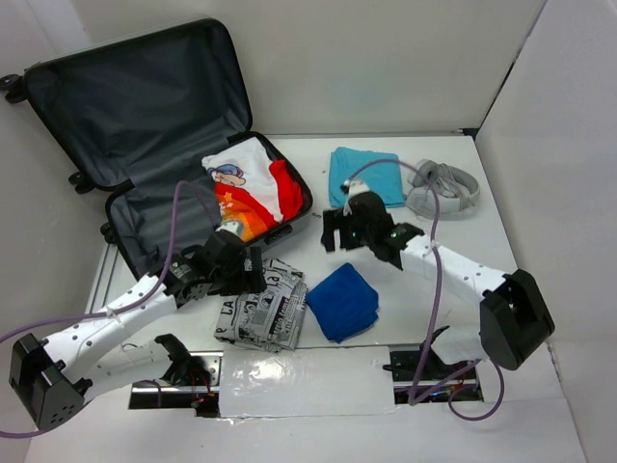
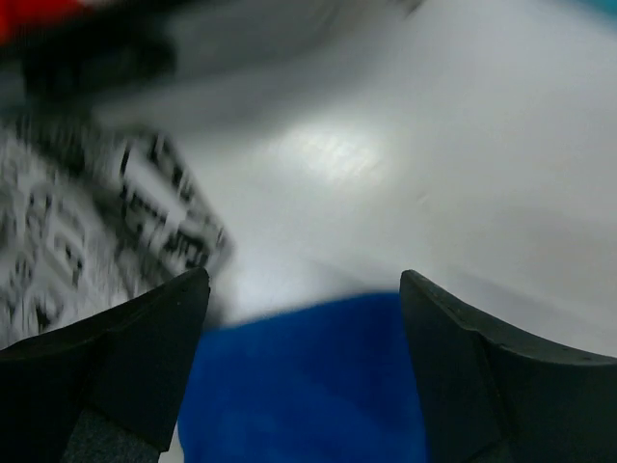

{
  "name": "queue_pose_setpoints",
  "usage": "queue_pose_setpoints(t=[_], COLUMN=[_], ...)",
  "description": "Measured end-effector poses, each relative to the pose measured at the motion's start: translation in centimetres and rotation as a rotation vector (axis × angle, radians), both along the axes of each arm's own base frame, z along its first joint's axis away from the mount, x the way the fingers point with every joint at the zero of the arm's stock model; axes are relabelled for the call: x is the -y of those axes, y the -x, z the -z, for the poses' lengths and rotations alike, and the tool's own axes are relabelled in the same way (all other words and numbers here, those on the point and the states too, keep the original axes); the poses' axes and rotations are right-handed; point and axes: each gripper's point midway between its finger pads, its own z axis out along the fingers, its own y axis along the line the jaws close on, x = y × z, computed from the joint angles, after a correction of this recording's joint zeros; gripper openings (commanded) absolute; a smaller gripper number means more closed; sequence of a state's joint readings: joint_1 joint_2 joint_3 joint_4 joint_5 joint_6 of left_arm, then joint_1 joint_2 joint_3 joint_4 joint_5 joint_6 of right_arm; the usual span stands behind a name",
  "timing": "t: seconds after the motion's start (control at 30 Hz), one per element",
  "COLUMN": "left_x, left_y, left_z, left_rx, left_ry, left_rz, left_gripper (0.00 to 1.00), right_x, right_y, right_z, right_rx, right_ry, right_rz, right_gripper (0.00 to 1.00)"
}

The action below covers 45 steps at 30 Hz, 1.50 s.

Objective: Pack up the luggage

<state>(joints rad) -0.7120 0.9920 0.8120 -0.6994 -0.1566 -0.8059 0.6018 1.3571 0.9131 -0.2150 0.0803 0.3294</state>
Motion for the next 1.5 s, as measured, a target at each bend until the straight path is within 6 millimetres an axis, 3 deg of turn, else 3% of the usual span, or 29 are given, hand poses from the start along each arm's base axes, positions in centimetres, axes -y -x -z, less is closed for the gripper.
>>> queue_pose_setpoints(t=[0.1,0.2,0.37,0.63,0.77,1.07,1.23,1.27,1.33,1.43,1.5], left_x=[-0.8,-1.7,-2.7,-3.1,-3.3,-3.4,-3.2,-3.2,-3.3,-3.2,-3.3], left_y=[2.0,4.5,7.9,9.2,9.4,9.5,9.2,9.2,9.2,9.0,8.6], left_z=[1.4,3.1,5.7,7.1,7.5,8.3,8.6,8.8,9.1,9.3,9.0], left_rx=[-0.053,-0.118,-0.235,-0.342,-0.362,-0.372,-0.367,-0.368,-0.372,-0.368,-0.344], left_ry=[-0.005,0.006,0.023,-0.003,-0.006,-0.002,-0.002,-0.004,-0.017,-0.022,-0.030], left_rz=[-0.036,-0.067,-0.125,-0.216,-0.249,-0.288,-0.289,-0.290,-0.291,-0.290,-0.278], left_gripper=[1.00,1.00,1.00,1.00,1.00,1.00,1.00,1.00,1.00,1.00,1.00], right_x=[-2.2,-4.5,-9.0,-13.1,-13.7,-14.7,-14.9,-14.9,-14.8,-14.6,-14.0], right_y=[4.8,7.5,8.3,6.9,7.6,10.8,11.8,11.9,11.9,11.8,11.9], right_z=[3.4,4.4,4.6,7.5,9.3,9.4,9.8,9.8,9.8,9.2,8.9], right_rx=[-0.095,-0.121,-0.062,-0.030,-0.063,-0.087,-0.094,-0.094,-0.097,-0.087,-0.094], right_ry=[-0.022,-0.044,-0.074,-0.057,-0.065,-0.123,-0.125,-0.126,-0.127,-0.123,-0.100], right_rz=[-0.215,-0.397,-0.596,-0.755,-0.816,-0.972,-1.016,-1.017,-1.009,-0.979,-0.921], right_gripper=[0.94,1.00,1.00,1.00,1.00,0.86,0.65,0.51,0.35,0.00,0.00])
